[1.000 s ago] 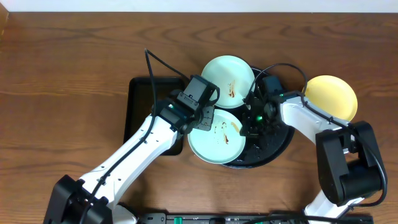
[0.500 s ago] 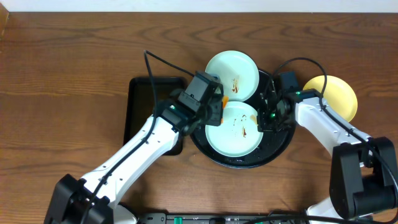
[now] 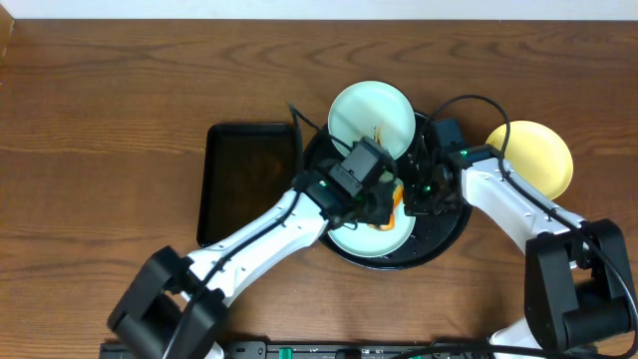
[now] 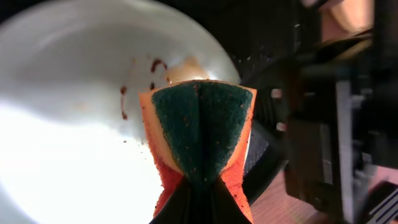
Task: Clean dirty plates on tray and stack at the side
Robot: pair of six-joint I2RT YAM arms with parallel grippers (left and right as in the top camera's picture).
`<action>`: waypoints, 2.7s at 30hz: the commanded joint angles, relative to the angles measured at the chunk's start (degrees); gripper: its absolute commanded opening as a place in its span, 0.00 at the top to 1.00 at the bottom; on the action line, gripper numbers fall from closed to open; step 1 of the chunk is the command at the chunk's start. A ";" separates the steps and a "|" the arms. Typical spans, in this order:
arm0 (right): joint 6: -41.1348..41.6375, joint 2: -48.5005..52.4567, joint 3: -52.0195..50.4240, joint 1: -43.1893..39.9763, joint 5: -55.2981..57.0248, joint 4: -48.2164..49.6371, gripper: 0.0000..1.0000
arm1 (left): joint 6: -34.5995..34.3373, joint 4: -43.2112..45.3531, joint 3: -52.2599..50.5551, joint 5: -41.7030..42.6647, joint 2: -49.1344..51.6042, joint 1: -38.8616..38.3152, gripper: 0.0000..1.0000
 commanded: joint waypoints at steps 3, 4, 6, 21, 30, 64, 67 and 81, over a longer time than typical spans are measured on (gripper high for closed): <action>1.49 -0.68 0.28 0.33 1.99 -0.28 0.99 | -5.55 0.57 -0.74 0.48 2.78 -0.22 0.92; 1.49 -0.68 0.28 0.33 1.97 -0.28 0.99 | -5.73 0.85 -0.74 0.48 3.19 -0.22 0.92; 1.60 -0.68 0.28 0.33 1.97 -0.39 0.99 | -6.82 1.31 -0.76 0.50 4.04 -0.22 0.92; 2.45 -0.68 0.28 0.44 1.95 -1.79 0.99 | -9.55 8.39 -0.74 4.11 9.53 -0.22 0.92; 2.45 -0.68 0.28 0.44 1.97 -3.41 0.99 | -9.29 10.23 -0.74 1.90 14.49 -0.02 0.92; 2.45 -0.66 0.24 0.44 4.09 -5.55 0.71 | 4.20 -0.07 -0.74 -2.16 0.20 9.35 0.93; 2.47 -0.66 0.24 0.44 4.09 -5.29 0.69 | 4.28 -3.08 -0.74 -5.53 -3.06 9.75 0.92; 5.20 -0.57 -7.72 0.50 0.44 4.48 0.72 | 4.24 -13.53 -0.74 -19.32 -4.35 14.51 0.93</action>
